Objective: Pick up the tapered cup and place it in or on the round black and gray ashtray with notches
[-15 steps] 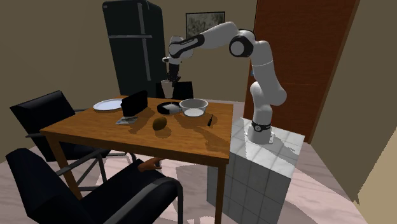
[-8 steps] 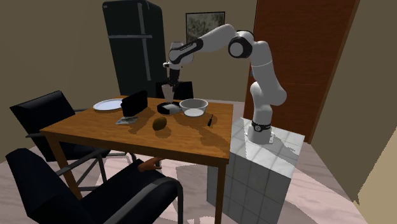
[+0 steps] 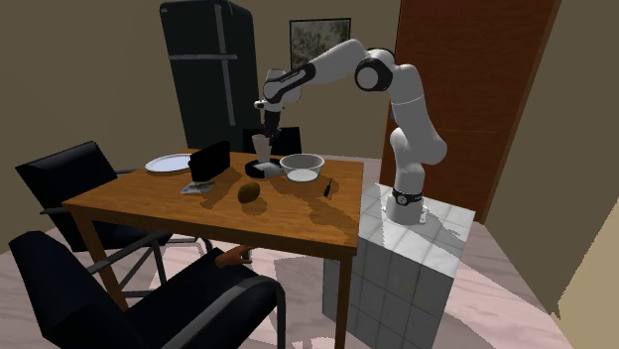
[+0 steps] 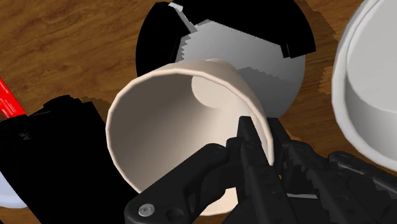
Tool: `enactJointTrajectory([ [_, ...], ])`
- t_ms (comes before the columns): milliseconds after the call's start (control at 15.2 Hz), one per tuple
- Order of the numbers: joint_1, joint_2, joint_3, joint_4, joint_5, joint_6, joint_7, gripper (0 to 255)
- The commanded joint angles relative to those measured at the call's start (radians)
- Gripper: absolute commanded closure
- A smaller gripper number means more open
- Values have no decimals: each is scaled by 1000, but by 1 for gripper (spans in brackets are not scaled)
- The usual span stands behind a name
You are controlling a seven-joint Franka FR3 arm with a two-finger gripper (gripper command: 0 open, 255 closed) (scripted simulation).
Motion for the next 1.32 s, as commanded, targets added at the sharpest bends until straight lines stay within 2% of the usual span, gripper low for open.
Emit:
enactJointTrajectory([
  [0, 0, 0, 0, 0, 0, 0, 0, 255],
  [66, 0, 0, 0, 0, 0, 0, 0, 255],
  [132, 0, 0, 0, 0, 0, 0, 0, 0],
  [462, 0, 0, 0, 0, 0, 0, 0, 0],
  [726, 28, -69, -34, 43, -64, -91, 39, 0],
  [1254, 28, -69, -34, 43, -64, -91, 39, 0],
])
